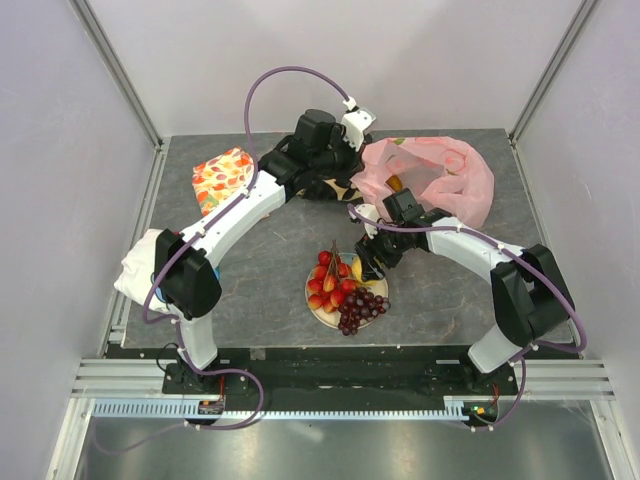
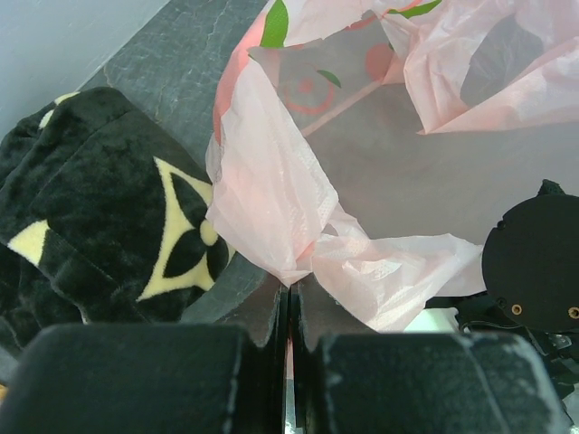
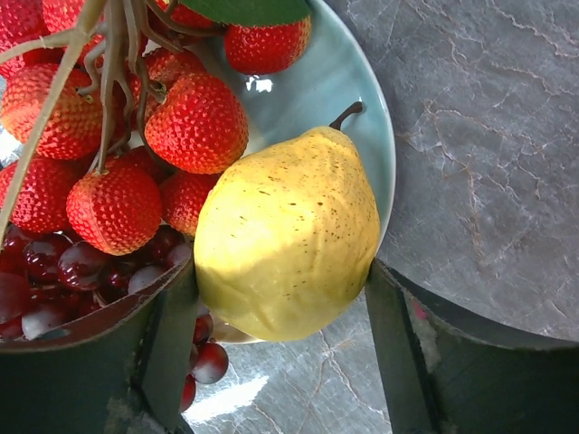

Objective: Take the fake fruits out of the plastic bag
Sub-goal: Place the fake fruit on the plate, then adjust the plastic bag at the center of the board.

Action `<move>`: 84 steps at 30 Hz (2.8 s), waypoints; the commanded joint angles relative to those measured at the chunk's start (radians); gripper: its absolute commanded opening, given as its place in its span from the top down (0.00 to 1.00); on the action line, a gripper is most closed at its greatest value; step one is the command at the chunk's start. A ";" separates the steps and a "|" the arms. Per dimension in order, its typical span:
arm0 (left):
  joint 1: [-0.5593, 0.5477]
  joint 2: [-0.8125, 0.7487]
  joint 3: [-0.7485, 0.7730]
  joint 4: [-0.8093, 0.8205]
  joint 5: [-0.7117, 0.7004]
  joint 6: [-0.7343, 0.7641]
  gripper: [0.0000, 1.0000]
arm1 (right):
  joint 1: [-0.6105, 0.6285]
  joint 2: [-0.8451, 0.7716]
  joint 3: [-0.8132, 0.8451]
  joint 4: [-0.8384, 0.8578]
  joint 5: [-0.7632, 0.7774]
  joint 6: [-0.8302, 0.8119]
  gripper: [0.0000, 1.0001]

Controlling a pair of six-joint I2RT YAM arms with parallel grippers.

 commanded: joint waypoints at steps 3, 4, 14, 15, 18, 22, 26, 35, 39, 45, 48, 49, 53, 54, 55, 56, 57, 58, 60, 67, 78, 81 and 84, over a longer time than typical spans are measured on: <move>-0.010 -0.031 0.024 0.018 0.033 -0.009 0.98 | -0.001 -0.017 0.022 -0.022 -0.007 0.003 0.19; -0.010 -0.031 0.024 0.018 0.033 -0.009 0.98 | -0.002 -0.016 0.028 -0.034 -0.011 -0.003 0.18; -0.011 -0.025 0.035 0.018 0.041 -0.007 0.98 | -0.025 -0.037 0.093 -0.119 0.003 -0.029 0.02; -0.011 -0.025 0.037 0.020 0.041 -0.009 0.98 | -0.030 -0.054 0.114 -0.128 0.003 -0.041 0.02; -0.011 -0.019 0.043 0.018 0.045 -0.009 0.99 | -0.041 -0.085 0.161 -0.188 0.001 -0.081 0.02; -0.011 -0.010 0.053 0.020 0.048 -0.016 0.98 | -0.044 -0.123 0.197 -0.248 0.004 -0.141 0.02; -0.011 -0.002 0.054 0.017 0.048 -0.021 0.98 | -0.047 -0.189 0.234 -0.341 -0.022 -0.207 0.02; -0.011 -0.044 -0.031 -0.002 0.076 -0.027 0.98 | -0.137 -0.321 0.479 -0.423 -0.165 -0.206 0.09; -0.011 -0.096 -0.124 -0.016 0.093 -0.036 0.98 | -0.177 -0.333 0.355 -0.222 -0.065 -0.109 0.16; -0.011 -0.189 -0.281 -0.022 0.117 -0.049 0.98 | -0.224 -0.186 0.127 0.025 0.188 -0.023 0.25; -0.011 -0.209 -0.315 -0.025 0.111 -0.046 0.98 | -0.286 -0.105 0.133 -0.014 0.283 0.026 0.26; -0.011 -0.211 -0.316 -0.037 0.110 -0.044 0.98 | -0.300 -0.100 0.139 -0.033 0.318 0.022 0.27; -0.016 -0.222 -0.350 -0.042 0.110 -0.023 0.98 | -0.350 -0.152 0.127 -0.126 0.452 -0.043 0.24; -0.020 -0.223 -0.356 -0.040 0.099 0.006 0.98 | -0.363 -0.171 0.110 -0.146 0.470 -0.053 0.24; -0.036 -0.223 -0.361 -0.040 0.085 0.023 0.98 | -0.366 -0.186 0.090 -0.153 0.477 -0.063 0.22; -0.042 -0.223 -0.365 -0.043 0.058 0.039 0.98 | -0.366 -0.210 0.061 -0.160 0.498 -0.066 0.21; -0.048 -0.222 -0.362 -0.048 0.047 0.069 0.98 | -0.367 -0.217 0.054 -0.188 0.497 -0.063 0.21; -0.057 -0.214 -0.359 -0.055 0.038 0.079 0.98 | -0.369 -0.221 0.056 -0.205 0.437 -0.060 0.19; -0.062 -0.206 -0.339 -0.069 0.016 0.092 0.98 | -0.373 -0.231 0.088 -0.261 0.339 -0.073 0.17; -0.079 -0.180 -0.310 -0.092 0.008 0.097 0.98 | -0.376 -0.238 0.394 -0.513 -0.108 -0.242 0.06; -0.088 -0.159 -0.266 -0.083 -0.004 0.060 0.98 | -0.387 -0.047 0.360 -0.282 0.012 -0.227 0.35; -0.088 -0.157 -0.252 -0.077 -0.015 0.047 0.99 | -0.404 0.007 0.286 -0.169 0.155 -0.206 0.37; -0.088 -0.163 -0.252 -0.068 -0.012 0.030 0.98 | -0.455 0.076 0.281 -0.131 0.281 -0.127 0.37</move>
